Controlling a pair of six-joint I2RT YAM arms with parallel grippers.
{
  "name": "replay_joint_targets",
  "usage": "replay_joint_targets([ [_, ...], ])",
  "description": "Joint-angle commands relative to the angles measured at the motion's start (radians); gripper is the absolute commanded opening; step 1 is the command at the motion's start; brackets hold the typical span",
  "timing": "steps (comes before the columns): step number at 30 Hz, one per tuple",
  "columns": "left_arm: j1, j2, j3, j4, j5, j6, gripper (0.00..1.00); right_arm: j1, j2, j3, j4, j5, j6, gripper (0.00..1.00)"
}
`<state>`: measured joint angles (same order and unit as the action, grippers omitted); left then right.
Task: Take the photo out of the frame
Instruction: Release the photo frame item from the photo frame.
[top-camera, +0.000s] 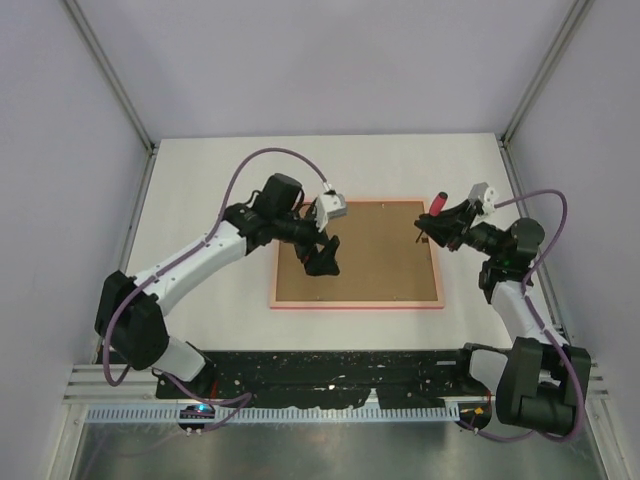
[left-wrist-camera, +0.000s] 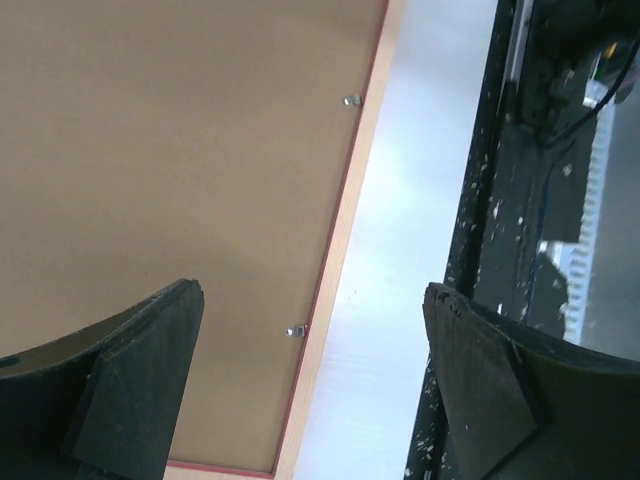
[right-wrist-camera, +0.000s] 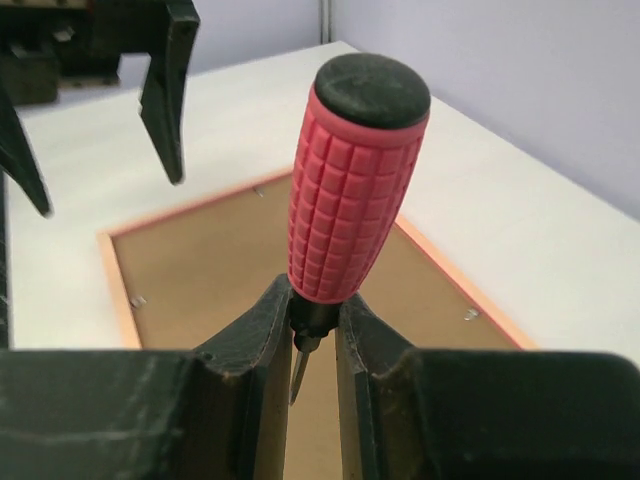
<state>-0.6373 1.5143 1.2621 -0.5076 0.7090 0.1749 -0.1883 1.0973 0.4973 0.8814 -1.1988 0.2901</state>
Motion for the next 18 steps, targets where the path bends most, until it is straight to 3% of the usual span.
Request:
replay_joint_targets([
  [1,-0.122,-0.042,-0.102,-0.078,-0.206,0.230,0.95,-0.063,-0.056,-0.060,-0.209,-0.171,-0.617,0.08],
  [7,-0.300,0.003,-0.193,-0.017,-0.379,0.287,0.95,-0.102,-0.028,0.009,-0.813,-0.223,-1.229,0.08],
  [18,-0.357,0.112,-0.196,0.053,-0.462,0.304,0.95,-0.142,0.081,0.027,-1.099,-0.159,-1.713,0.08],
])
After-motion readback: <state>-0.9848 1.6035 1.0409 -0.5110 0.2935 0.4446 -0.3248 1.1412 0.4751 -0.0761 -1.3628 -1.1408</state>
